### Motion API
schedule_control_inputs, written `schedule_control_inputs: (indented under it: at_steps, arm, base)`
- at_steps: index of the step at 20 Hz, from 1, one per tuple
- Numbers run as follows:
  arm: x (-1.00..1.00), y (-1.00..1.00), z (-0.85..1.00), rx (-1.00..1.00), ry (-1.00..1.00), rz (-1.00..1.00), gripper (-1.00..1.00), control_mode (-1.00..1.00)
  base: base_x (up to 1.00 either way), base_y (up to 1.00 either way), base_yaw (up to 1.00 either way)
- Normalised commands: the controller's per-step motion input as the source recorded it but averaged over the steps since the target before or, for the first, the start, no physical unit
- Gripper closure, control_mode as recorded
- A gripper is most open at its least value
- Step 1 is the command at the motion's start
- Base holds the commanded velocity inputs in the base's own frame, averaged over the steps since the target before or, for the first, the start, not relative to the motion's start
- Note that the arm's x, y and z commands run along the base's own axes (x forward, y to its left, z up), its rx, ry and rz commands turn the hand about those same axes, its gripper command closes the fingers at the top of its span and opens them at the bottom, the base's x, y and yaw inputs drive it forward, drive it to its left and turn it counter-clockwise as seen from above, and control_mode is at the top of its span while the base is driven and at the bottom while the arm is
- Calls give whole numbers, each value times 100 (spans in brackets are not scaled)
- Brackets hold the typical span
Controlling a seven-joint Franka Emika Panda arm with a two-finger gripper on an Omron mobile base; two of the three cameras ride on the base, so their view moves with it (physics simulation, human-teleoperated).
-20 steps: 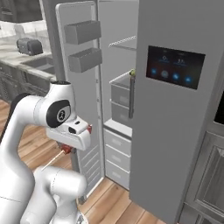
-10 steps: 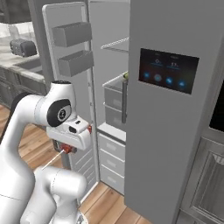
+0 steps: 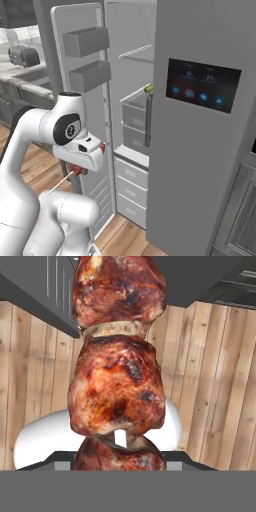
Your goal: Store the kebab skewer in the freezer for long-term storage. Close the freezer door after placing the cooked food.
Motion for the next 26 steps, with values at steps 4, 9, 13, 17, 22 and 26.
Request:
schedule_control_inputs:
  at_steps: [4, 9, 13, 17, 22, 26]
  arm:
    - [0, 0, 0, 0, 0, 0, 100, 100]
    - [0, 0, 0, 0, 0, 0, 100, 100]
    - [0, 0, 0, 0, 0, 0, 100, 100]
    - [0, 0, 0, 0, 0, 0, 100, 100]
    - [0, 0, 0, 0, 0, 0, 100, 100]
    - [0, 0, 0, 0, 0, 0, 100, 100]
  base:
    - [0, -13, -22]
    - [7, 22, -28]
    - [4, 59, -13]
    - [32, 23, -12]
    - [22, -10, -3]
    - [21, -22, 0]
